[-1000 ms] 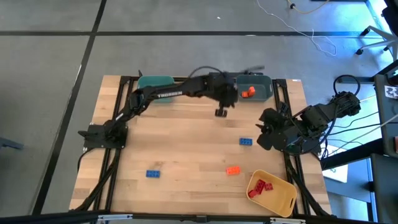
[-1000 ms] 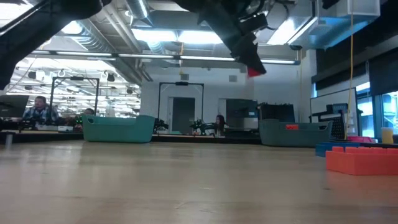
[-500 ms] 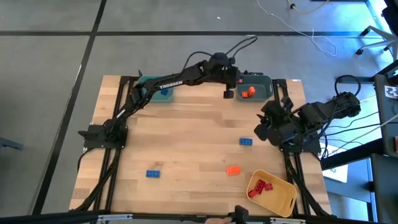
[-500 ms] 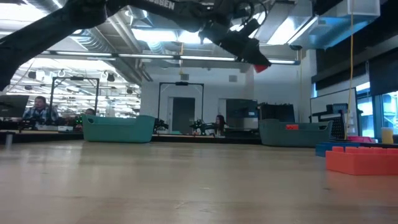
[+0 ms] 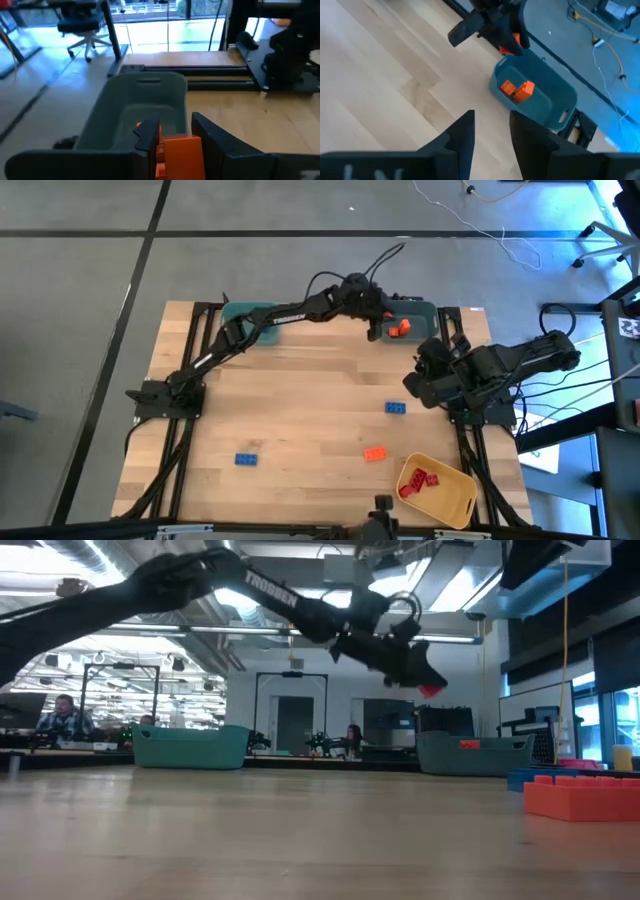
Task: Sort & place blocks by color
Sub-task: Put the orange game piece into the dark blue bin
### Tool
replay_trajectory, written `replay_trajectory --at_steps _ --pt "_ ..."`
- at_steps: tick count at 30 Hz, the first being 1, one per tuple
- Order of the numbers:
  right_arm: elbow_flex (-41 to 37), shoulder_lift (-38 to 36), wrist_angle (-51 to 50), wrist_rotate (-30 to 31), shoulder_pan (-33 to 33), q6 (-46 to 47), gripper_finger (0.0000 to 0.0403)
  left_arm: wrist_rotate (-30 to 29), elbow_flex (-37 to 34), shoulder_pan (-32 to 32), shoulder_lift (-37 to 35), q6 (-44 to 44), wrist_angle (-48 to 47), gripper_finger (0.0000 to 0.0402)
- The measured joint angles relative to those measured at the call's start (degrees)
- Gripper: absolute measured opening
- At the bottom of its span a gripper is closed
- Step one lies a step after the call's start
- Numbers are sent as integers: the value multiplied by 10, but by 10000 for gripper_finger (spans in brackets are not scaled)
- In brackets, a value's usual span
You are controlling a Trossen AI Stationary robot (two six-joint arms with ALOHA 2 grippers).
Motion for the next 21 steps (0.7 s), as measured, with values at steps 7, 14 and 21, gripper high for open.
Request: replay_trajectory --at_steps 7,14,21 --pt "-14 0 10 -8 -4 5 123 -9 0 9 35 -73 35 84" --pt "-14 0 11 -6 -4 5 123 -7 0 14 49 -116 54 84" --pt "-14 0 11 -3 -4 -7 123 -6 0 15 49 -116 65 84"
